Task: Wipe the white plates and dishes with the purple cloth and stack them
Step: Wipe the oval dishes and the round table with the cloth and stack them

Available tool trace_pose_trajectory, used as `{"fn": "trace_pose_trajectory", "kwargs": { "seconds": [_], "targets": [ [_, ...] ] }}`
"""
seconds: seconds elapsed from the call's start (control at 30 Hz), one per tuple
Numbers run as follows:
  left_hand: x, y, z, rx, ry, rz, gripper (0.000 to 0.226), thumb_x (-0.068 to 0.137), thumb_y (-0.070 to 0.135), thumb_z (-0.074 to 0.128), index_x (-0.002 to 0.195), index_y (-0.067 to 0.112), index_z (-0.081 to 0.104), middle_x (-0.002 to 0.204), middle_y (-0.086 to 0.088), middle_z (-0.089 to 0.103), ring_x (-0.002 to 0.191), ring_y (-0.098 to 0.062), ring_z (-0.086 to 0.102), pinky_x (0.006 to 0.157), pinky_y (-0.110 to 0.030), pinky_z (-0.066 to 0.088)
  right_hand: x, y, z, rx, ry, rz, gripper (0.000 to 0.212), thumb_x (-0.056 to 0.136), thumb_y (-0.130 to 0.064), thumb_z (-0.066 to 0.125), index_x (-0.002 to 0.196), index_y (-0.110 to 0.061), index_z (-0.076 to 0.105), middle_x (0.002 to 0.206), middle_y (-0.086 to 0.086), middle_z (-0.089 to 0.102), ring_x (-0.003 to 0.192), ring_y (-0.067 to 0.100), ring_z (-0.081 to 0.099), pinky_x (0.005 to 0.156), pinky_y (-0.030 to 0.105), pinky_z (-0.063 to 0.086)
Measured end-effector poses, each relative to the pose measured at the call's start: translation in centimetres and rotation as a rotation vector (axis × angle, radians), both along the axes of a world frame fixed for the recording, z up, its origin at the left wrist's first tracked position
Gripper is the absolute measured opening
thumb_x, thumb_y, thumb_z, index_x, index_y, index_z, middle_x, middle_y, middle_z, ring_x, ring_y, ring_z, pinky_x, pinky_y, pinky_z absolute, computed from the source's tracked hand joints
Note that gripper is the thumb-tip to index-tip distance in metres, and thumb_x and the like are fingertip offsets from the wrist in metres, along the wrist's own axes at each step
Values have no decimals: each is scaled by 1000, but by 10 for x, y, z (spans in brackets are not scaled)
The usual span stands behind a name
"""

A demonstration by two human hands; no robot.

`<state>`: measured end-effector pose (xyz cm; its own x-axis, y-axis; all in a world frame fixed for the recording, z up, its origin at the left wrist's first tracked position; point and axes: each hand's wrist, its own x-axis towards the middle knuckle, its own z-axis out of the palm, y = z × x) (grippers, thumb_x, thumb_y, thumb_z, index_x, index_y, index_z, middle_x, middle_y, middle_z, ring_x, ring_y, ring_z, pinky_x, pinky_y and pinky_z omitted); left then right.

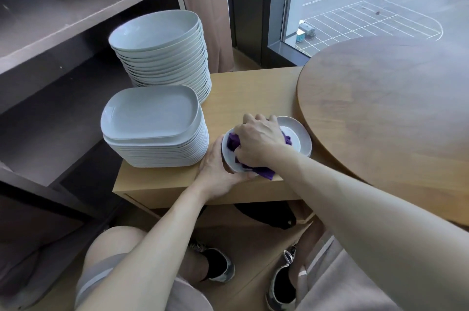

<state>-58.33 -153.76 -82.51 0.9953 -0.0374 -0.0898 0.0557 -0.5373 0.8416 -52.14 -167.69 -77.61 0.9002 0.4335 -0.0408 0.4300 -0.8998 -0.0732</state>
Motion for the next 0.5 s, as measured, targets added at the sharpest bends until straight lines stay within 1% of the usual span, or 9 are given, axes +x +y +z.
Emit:
{"fn": "trace_pose_trajectory", "kwargs": {
  "seconds": [0.1, 0.17, 0.23, 0.3, 0.4, 0.5],
  "targets": [
    [-1, -1, 3, -9, 25, 18, 112, 43, 63, 98, 137, 47, 40, 131, 24, 55, 125, -3, 52, 104, -35, 48, -8, 10, -1, 24, -3, 85, 9, 86, -34, 54, 86, -25, 56, 95, -1, 43, 89, 25, 40, 83, 41, 30],
    [-1, -1, 3, -15, 39, 26, 108, 42, 62, 98, 133, 46, 43, 128, 22, 58, 120, -4, 56, 102, -40, 51, -8, 4, -2, 37, 19, 117, 11, 86, -35, 55, 86, -24, 57, 94, -2, 43, 90, 24, 41, 80, 39, 24],
    [-1, -1, 4, -11, 45, 32, 100, 42, 62, 98, 126, 48, 46, 122, 20, 61, 114, -6, 60, 97, -43, 54, -8, -8, -2, 53, 65, 133, 18, 86, -39, 56, 97, -27, 64, 98, -3, 45, 95, 24, 44, 79, 38, 23],
    [-1, -2, 4, -9, 36, 47, 95, 42, 64, 97, 121, 50, 46, 120, 21, 61, 112, -4, 60, 96, -42, 54, -7, -23, -2, 106, 120, 102, 28, 87, -42, 56, 112, -33, 67, 104, -4, 47, 100, 22, 45, 79, 39, 26],
    [-4, -1, 2, -26, 24, 52, 104, 45, 67, 94, 134, 48, 43, 130, 22, 57, 122, -6, 55, 103, -42, 50, -5, -53, 0, 122, 165, 24, 36, 86, -43, 57, 121, -38, 65, 112, -5, 50, 111, 22, 46, 84, 43, 30],
    [-4, 0, 2, -6, 4, 51, 108, 48, 62, 92, 142, 39, 42, 134, 16, 54, 126, -10, 52, 108, -44, 47, -5, -89, -1, 44, 77, -66, 38, 86, -45, 55, 123, -41, 63, 119, -5, 52, 116, 22, 46, 86, 42, 28]
  ]
}}
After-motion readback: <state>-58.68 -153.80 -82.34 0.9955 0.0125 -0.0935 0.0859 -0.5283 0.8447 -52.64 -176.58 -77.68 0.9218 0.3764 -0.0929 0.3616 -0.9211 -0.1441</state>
